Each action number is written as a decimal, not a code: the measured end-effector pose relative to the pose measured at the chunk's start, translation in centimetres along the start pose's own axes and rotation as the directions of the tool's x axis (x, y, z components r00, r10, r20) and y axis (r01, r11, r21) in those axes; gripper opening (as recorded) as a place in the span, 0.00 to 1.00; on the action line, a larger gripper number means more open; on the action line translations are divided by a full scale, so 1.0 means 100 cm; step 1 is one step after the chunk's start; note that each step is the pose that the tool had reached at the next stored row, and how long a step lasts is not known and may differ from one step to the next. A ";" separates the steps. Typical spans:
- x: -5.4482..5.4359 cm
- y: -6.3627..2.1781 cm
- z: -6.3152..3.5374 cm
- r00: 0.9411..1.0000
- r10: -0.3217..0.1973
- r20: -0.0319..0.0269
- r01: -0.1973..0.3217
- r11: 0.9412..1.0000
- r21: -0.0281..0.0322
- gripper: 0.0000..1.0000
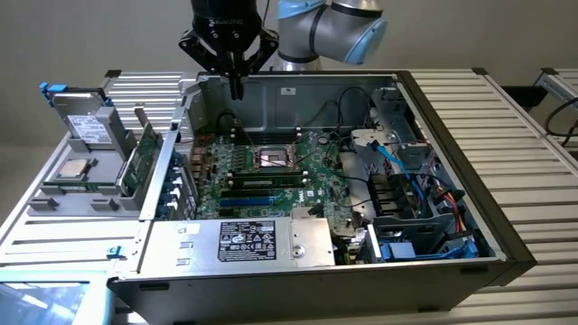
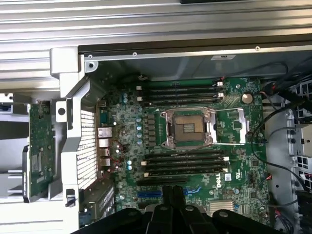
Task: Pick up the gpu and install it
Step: 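Reach for the gpu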
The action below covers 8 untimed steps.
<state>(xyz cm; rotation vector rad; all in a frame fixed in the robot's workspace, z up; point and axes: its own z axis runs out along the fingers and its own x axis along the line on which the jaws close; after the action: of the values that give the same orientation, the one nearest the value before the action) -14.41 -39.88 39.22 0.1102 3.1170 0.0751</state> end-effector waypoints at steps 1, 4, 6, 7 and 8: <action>0.005 -0.0003 0.0000 1.000 0.000 0.000 0.000 1.000 0.000 0.12; 0.018 -0.0013 -0.0001 1.000 0.000 0.000 0.000 1.000 0.000 0.12; 0.027 -0.0019 -0.0002 1.000 0.000 0.000 0.000 1.000 0.000 0.12; 0.032 -0.0023 -0.0002 1.000 0.000 0.000 0.000 1.000 0.000 0.12; 0.036 -0.0026 -0.0002 1.000 0.000 0.000 0.000 1.000 0.000 0.12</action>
<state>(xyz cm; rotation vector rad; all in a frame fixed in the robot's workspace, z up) -18.01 -39.88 39.15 0.1102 3.1170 0.0752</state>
